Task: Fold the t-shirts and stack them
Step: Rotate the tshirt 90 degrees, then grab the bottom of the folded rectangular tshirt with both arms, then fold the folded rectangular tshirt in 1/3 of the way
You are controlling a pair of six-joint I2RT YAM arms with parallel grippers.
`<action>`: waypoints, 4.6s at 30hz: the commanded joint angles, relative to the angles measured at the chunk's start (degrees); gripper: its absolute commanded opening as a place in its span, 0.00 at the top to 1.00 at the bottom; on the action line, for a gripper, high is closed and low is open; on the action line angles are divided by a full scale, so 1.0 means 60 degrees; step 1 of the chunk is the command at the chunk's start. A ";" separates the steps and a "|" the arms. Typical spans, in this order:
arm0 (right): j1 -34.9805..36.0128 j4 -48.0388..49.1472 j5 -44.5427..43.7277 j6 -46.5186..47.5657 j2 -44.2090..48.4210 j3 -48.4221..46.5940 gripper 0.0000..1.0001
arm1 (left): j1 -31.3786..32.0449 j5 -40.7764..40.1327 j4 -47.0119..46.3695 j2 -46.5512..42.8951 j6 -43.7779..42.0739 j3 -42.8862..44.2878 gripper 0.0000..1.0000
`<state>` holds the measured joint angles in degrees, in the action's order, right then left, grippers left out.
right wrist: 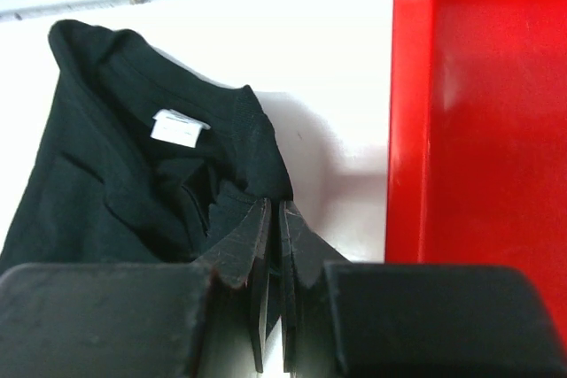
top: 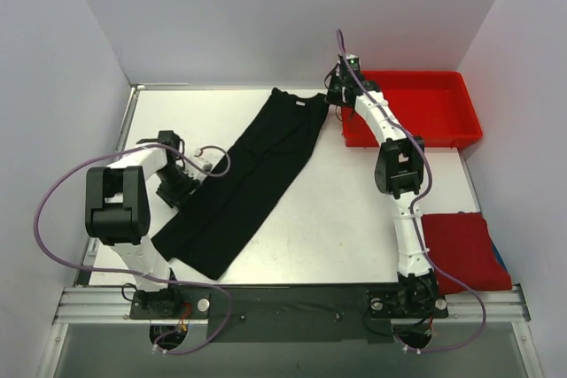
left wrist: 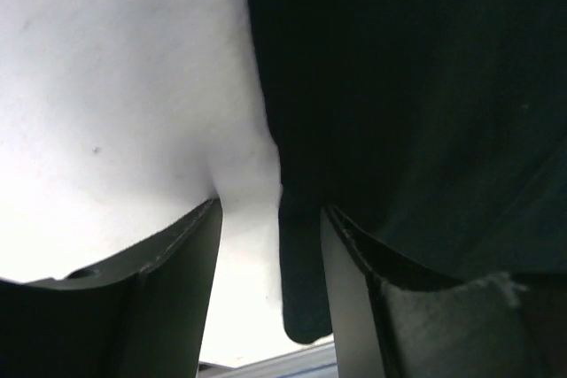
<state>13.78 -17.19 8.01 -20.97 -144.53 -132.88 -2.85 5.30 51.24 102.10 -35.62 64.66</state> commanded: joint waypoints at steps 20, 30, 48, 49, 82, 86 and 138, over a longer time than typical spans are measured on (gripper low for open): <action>-0.0012 0.2689 0.0508 0.2395 0.1583 0.0184 0.37 | 0.0143 0.1841 0.1960 -0.0230 0.1132 0.0442 0.43; 0.2503 0.2777 0.4829 0.5569 0.7775 0.8100 0.36 | -0.1004 0.5323 0.4095 -0.3404 -0.3746 0.0883 0.30; 0.9258 0.2687 0.4731 1.2167 0.9427 1.4427 0.43 | 0.1822 0.3292 0.6445 -0.7026 -1.3092 -0.3570 0.23; 0.9435 0.2776 0.4671 1.2124 0.9251 1.4514 0.43 | 0.1983 0.3277 0.6459 -0.7027 -1.3107 -0.3599 0.23; 0.9539 -0.1721 0.2561 1.3076 1.1608 1.5760 1.00 | 1.1080 0.3118 0.0549 -0.6557 -0.6751 -0.4432 0.18; 0.9510 -0.1661 0.2648 1.2944 1.1739 1.5848 1.00 | 1.1447 0.2486 -0.0687 -0.6442 -0.6237 -0.4713 0.18; 0.0648 0.0873 0.5549 0.5297 0.7362 0.9843 1.00 | 0.3948 0.4039 -0.4966 0.0588 0.3825 0.2609 1.00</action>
<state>19.05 -13.52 40.38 14.15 -97.80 -69.60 22.61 28.34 25.52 102.50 -16.69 75.13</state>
